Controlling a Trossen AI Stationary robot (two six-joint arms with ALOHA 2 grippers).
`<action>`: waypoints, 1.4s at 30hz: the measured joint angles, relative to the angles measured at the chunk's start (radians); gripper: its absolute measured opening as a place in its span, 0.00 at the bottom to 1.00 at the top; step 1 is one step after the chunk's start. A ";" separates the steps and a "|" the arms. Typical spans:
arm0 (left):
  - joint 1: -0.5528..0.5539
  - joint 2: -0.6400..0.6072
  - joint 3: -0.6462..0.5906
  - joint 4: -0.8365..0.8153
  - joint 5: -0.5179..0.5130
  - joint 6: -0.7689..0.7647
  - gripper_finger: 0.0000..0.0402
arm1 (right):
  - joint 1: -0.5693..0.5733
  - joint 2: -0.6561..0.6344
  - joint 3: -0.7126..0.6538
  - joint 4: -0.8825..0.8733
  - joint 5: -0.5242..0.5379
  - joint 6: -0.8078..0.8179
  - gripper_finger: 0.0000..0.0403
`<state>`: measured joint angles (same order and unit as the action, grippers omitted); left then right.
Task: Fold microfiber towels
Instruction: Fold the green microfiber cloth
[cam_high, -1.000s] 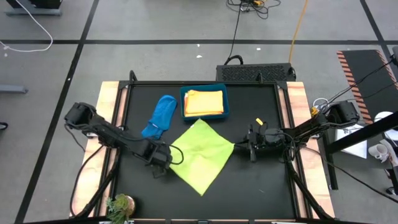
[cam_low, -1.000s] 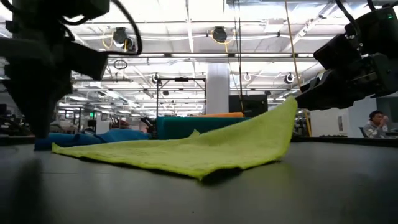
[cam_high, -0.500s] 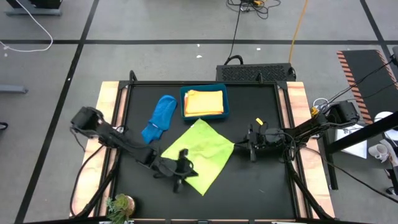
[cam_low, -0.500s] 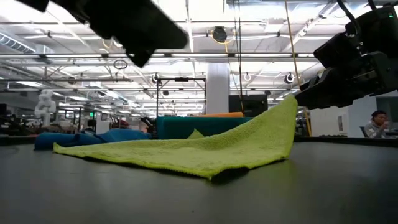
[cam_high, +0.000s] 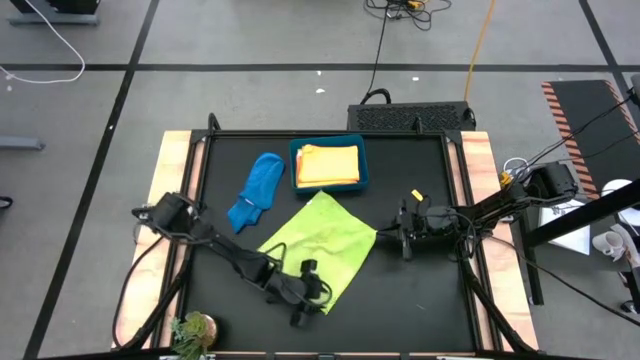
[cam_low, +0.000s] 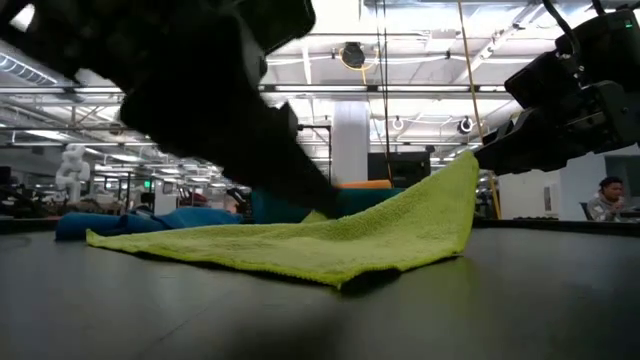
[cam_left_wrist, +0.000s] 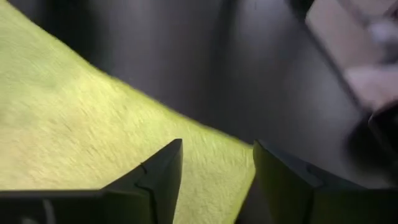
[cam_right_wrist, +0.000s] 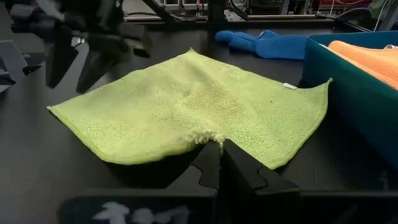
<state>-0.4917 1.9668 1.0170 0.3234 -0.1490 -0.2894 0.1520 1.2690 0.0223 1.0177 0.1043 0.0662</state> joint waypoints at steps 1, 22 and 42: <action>-0.004 0.013 0.024 -0.049 0.000 0.006 0.51 | 0.000 0.000 0.000 0.001 0.000 0.000 0.00; -0.038 0.095 0.172 -0.314 -0.048 0.104 0.19 | 0.000 0.000 0.000 -0.002 0.000 0.008 0.00; -0.189 -0.163 0.168 -0.569 -0.259 0.102 0.01 | 0.336 -0.002 0.151 -0.116 -0.159 0.105 0.00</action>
<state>-0.6808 1.8033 1.1854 -0.2458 -0.4077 -0.1876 0.4884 1.2671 0.1737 0.9019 -0.0551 0.1712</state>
